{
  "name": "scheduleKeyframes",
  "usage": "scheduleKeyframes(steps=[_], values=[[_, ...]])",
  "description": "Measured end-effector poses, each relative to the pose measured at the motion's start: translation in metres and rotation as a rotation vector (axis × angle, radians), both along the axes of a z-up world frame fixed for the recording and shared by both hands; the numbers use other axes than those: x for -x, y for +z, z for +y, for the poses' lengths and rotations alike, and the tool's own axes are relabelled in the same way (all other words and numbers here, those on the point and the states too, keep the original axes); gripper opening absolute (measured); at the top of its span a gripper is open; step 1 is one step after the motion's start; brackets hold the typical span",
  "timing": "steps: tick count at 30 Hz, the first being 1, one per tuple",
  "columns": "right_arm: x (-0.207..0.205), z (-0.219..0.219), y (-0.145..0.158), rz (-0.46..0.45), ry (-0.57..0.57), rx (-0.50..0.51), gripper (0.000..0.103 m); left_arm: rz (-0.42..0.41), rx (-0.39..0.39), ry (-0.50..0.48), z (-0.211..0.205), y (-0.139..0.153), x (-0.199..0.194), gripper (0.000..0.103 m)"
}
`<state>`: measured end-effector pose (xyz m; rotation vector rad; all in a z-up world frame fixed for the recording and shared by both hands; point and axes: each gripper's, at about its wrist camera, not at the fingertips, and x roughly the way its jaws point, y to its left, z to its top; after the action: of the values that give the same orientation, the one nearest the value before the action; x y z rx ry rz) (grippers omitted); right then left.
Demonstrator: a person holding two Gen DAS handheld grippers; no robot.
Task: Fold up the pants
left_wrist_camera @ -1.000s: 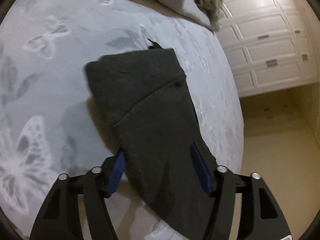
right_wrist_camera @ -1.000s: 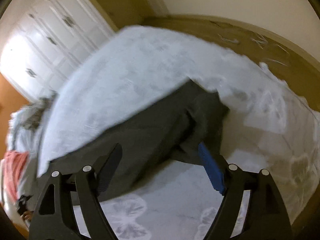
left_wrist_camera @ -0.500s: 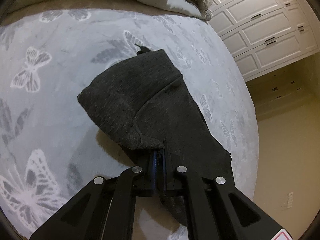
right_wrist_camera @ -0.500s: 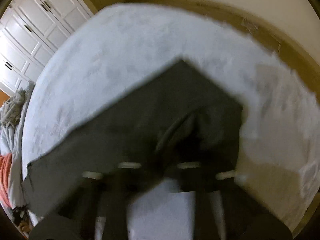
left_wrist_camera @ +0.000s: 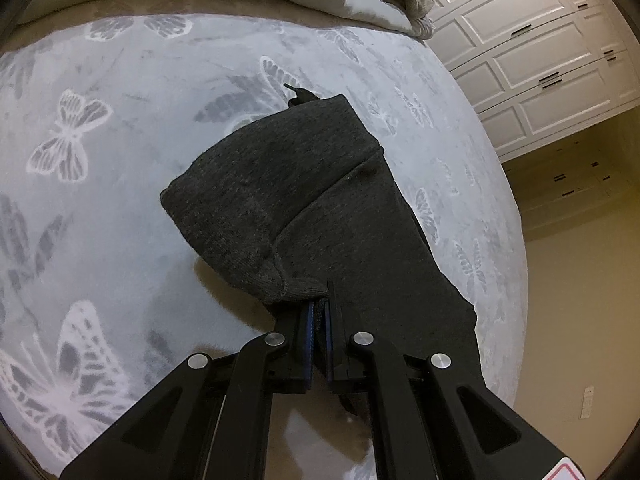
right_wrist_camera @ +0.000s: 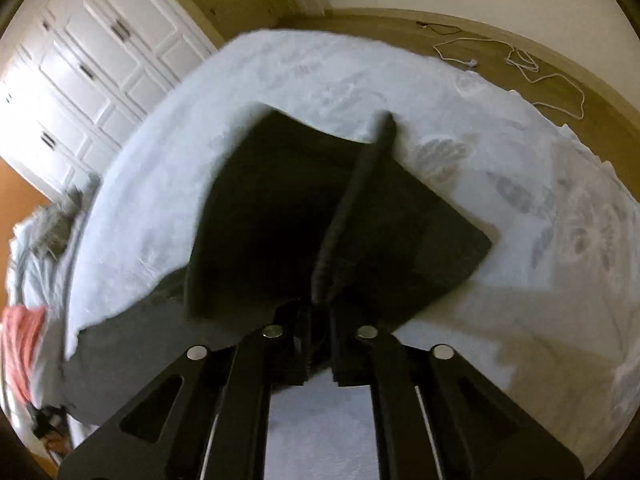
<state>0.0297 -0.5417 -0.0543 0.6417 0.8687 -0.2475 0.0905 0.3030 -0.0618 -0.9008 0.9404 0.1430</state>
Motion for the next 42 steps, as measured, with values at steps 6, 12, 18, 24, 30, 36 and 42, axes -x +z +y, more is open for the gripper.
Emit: scheduleKeyframes(steps=[6, 12, 18, 24, 30, 36, 42], values=[[0.005, -0.009, -0.002, -0.030, -0.051, -0.073, 0.009, -0.048, -0.060, 0.005, -0.003, 0.012, 0.002, 0.002], [0.018, -0.023, -0.002, 0.047, -0.182, -0.031, 0.029, 0.021, -0.039, 0.043, 0.001, 0.003, 0.006, 0.003], [0.055, -0.017, 0.031, -0.049, -0.230, 0.030, 0.068, -0.081, -0.108, 0.188, 0.012, 0.042, 0.053, 0.026], [0.028, -0.022, 0.008, 0.030, -0.150, 0.095, 0.055, -0.046, -0.139, 0.123, -0.002, 0.040, 0.038, 0.026], [0.029, -0.018, 0.034, -0.100, -0.147, 0.077, 0.002, 0.008, -0.271, 0.062, -0.024, 0.034, 0.020, 0.026], [0.034, -0.028, -0.013, 0.111, -0.144, 0.055, 0.002, 0.031, -0.337, 0.036, -0.032, 0.032, 0.008, 0.026], [0.052, -0.024, 0.010, 0.074, -0.203, 0.123, 0.055, -0.041, -0.145, 0.122, -0.011, 0.035, 0.027, 0.039]])
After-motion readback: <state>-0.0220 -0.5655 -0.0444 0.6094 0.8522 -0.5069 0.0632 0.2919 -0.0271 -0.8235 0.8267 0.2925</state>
